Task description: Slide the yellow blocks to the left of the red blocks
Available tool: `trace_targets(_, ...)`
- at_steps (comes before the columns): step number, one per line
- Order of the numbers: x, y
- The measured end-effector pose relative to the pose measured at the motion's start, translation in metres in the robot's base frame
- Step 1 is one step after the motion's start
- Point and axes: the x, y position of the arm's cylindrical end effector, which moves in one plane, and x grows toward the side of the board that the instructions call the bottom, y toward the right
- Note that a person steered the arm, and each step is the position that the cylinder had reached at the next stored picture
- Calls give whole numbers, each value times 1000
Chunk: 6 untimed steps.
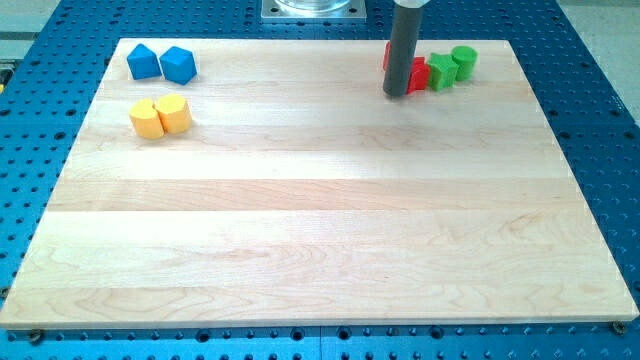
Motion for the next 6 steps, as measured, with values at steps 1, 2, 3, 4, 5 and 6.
trace_targets(1, 31, -66)
trace_targets(2, 97, -188)
trace_targets(3, 123, -304)
trace_targets(4, 107, -353)
trace_targets(5, 82, -325)
trace_targets(6, 67, -338)
